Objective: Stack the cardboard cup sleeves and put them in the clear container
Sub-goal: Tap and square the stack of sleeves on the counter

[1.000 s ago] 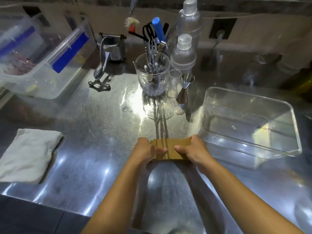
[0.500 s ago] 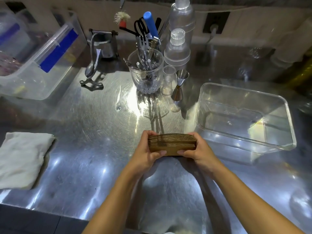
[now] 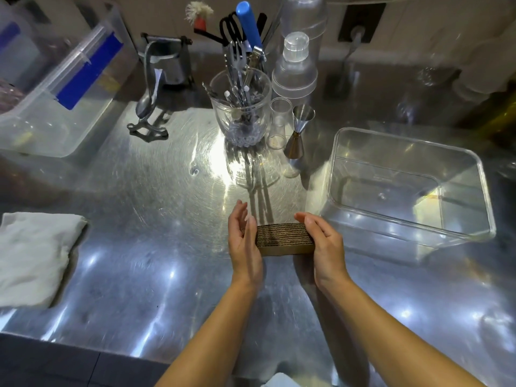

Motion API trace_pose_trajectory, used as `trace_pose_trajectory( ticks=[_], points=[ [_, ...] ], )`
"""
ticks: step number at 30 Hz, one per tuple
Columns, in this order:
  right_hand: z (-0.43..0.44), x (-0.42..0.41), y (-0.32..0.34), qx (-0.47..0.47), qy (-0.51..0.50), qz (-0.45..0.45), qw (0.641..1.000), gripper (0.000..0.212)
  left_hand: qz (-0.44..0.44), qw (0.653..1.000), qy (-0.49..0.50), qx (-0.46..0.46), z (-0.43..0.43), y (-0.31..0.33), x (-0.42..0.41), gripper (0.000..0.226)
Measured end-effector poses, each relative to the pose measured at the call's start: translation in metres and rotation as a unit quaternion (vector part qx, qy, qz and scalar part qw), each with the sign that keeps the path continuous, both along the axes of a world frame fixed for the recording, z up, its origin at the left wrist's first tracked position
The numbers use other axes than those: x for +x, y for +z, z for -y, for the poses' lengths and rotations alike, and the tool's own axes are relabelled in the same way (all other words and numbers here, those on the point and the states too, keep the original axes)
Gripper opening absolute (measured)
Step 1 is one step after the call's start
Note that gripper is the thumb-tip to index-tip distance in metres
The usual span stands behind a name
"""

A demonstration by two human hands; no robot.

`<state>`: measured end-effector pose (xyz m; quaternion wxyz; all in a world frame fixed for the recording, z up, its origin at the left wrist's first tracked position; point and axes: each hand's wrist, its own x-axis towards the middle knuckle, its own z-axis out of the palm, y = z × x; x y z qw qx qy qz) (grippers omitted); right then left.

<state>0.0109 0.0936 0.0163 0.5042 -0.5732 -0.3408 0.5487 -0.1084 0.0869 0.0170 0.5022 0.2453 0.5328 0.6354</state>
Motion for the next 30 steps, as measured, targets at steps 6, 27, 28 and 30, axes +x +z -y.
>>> trace_pose_trajectory(
  ticks=[6,27,28,30],
  points=[
    [-0.007,-0.003,0.005,0.034,0.012,-0.009,0.999,0.021,-0.036,0.999,0.005,0.025,-0.001,0.002,-0.003,0.016],
    [-0.002,-0.016,-0.001,0.029,-0.009,0.102,0.994,0.031,-0.175,0.943,-0.284,0.013,0.028,-0.003,-0.064,0.073],
    [-0.002,-0.016,-0.001,0.030,-0.007,0.102,0.994,0.031,-0.193,0.940,-0.283,0.012,0.028,-0.003,-0.066,0.069],
    [-0.002,-0.015,-0.004,0.029,-0.001,0.100,0.995,0.032,-0.233,0.936,-0.264,0.013,0.026,-0.002,-0.070,0.061]
  ],
)
